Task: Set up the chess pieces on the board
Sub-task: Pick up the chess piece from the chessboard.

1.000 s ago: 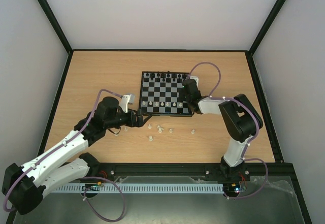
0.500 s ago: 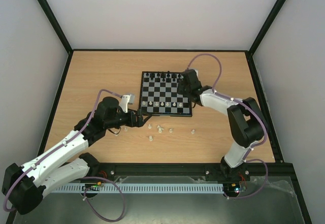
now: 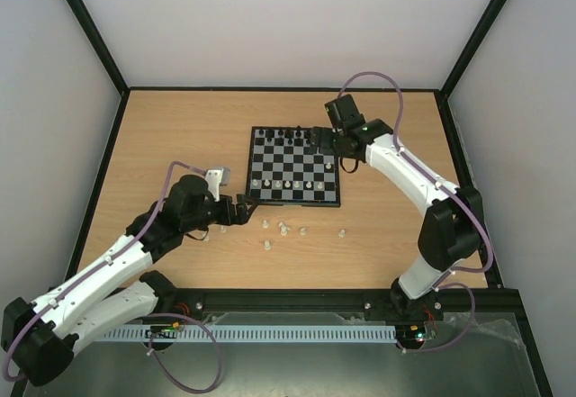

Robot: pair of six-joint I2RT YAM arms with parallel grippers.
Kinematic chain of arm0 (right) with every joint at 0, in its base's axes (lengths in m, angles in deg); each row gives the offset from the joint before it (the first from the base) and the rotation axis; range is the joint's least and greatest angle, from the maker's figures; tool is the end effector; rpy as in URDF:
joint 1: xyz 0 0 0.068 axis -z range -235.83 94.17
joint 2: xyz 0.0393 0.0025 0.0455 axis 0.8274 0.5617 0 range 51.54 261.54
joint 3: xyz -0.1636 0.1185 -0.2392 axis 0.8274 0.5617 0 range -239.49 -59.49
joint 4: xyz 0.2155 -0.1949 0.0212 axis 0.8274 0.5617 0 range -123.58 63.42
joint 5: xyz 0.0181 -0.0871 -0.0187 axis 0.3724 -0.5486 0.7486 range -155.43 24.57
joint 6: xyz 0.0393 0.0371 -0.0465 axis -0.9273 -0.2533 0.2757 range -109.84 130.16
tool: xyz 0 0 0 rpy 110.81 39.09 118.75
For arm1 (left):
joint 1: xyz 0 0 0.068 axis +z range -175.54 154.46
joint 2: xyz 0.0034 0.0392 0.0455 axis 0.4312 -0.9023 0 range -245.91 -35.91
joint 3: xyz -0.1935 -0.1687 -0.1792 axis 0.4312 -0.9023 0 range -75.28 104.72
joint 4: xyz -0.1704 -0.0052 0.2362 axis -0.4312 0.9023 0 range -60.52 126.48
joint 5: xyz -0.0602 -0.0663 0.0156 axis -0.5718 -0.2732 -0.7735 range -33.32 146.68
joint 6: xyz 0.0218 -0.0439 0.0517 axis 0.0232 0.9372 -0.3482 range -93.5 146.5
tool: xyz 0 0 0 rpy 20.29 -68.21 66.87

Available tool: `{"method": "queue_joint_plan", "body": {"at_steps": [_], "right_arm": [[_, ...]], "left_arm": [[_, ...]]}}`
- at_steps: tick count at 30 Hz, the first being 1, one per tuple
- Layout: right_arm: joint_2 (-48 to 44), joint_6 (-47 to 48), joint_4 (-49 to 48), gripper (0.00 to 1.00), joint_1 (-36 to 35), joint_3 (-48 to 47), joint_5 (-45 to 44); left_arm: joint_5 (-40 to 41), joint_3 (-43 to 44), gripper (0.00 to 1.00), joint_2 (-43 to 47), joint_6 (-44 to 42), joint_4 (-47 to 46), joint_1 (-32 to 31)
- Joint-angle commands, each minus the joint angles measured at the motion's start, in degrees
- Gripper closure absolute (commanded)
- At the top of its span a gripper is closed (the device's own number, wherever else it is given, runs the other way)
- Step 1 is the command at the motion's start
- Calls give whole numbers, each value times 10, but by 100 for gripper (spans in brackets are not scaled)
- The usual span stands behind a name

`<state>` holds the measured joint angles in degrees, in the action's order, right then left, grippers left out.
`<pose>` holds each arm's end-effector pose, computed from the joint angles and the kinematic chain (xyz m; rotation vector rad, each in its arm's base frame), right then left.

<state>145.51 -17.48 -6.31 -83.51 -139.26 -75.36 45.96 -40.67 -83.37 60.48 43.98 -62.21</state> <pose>0.3790 0.1874 0.3213 0.0891 2.2985 0.3040 0.1647 -0.1362 0.2751 0.1751 2.1721 -0.9320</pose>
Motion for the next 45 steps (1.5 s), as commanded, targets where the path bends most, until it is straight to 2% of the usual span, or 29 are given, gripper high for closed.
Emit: {"method": "queue_joint_plan", "body": {"at_steps": [1, 6, 10, 12, 22, 25, 29, 31, 37, 43, 45], "right_arm": [[-3, -34, 103, 2, 4, -21, 49], [-72, -5, 5, 1, 4, 54, 76], [-101, 0, 4, 1, 4, 75, 71], [-109, -4, -1, 2, 4, 95, 110], [-190, 1, -69, 1, 4, 226, 290], [-206, 2, -90, 1, 3, 243, 333], [-203, -1, -103, 1, 4, 243, 343], [-189, 10, -79, 1, 4, 214, 333], [-140, 20, 0, 1, 4, 132, 165], [-25, 42, 53, 1, 4, 62, 71], [16, 46, 70, 6, 4, 25, 49]], "left_arm": [[66, 22, 1, -4, -5, 28, 3], [78, 17, 0, -30, 11, 18, 4], [65, 14, 1, -64, 30, 18, 4], [43, 6, 1, -75, 30, 12, 3], [2, -86, 0, 54, 30, -8, -11], [-33, -92, 1, 60, 39, -14, -18], [-41, -86, 1, 48, 35, -8, -27], [-44, -88, 0, 43, 42, -25, -30], [-25, -63, 0, -6, 57, -59, -38], [40, -31, 0, -22, 57, -47, -53], [45, -33, 0, -22, 64, -54, -54]]}}
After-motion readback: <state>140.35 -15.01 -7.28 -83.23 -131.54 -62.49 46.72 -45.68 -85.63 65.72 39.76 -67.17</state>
